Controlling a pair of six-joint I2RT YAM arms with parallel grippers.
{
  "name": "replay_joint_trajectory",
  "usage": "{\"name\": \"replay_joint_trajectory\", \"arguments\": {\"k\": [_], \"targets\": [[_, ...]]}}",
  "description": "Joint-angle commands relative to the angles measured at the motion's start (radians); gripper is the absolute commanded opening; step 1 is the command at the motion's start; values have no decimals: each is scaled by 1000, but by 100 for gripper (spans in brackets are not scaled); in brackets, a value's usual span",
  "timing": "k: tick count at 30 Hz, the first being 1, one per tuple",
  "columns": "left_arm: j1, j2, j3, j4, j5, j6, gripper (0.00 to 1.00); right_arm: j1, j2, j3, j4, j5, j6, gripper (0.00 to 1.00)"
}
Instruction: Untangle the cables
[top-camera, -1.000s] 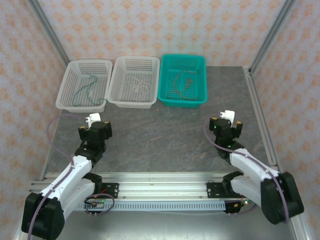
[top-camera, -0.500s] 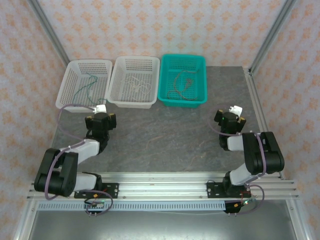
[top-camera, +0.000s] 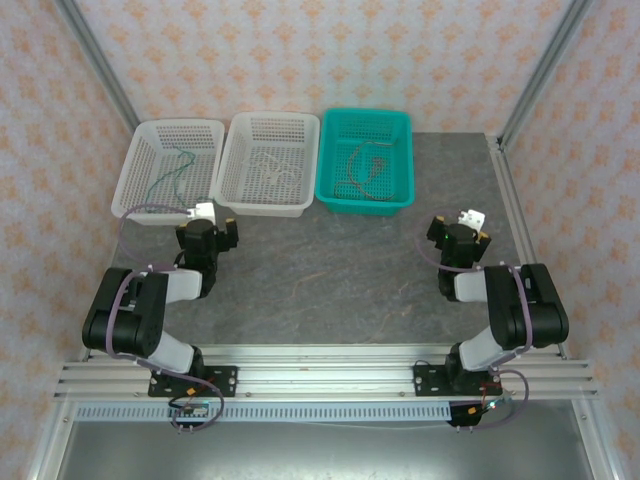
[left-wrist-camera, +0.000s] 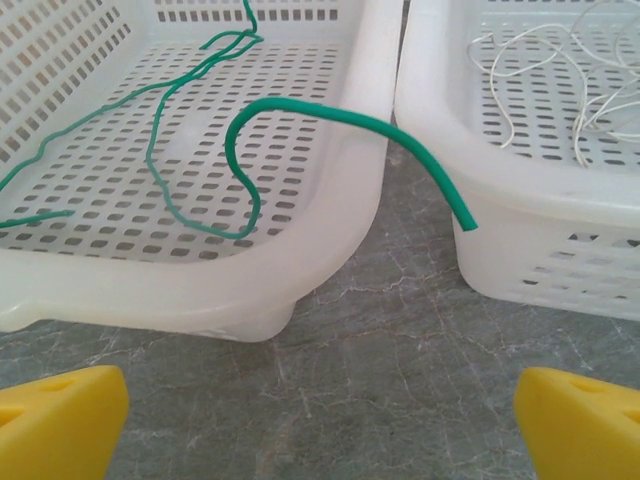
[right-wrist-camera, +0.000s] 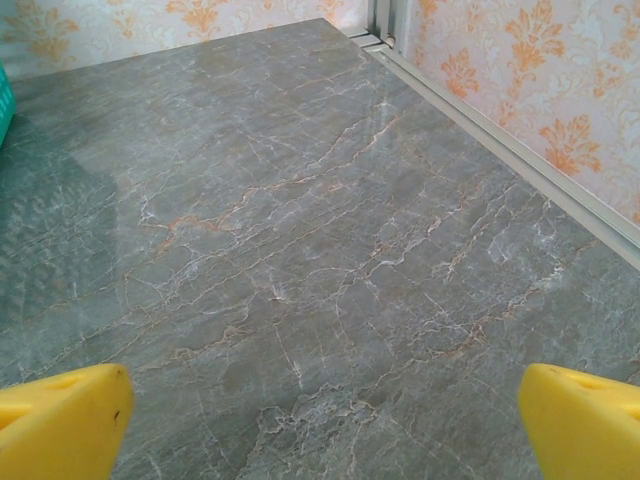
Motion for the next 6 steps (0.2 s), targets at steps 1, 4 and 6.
{"name": "replay_joint_trajectory", "arguments": {"k": [1,4,6], "targets": [[0,-4,2,43,3,1,100,3,0,26,-2,-24,-3,99],[0,-4,1,41,4,1,100,4,-4,24,-2,-22,-4,99],[-1,-3,1,42,3,1,100,4,-7,14,11,-21,-3,99]]}}
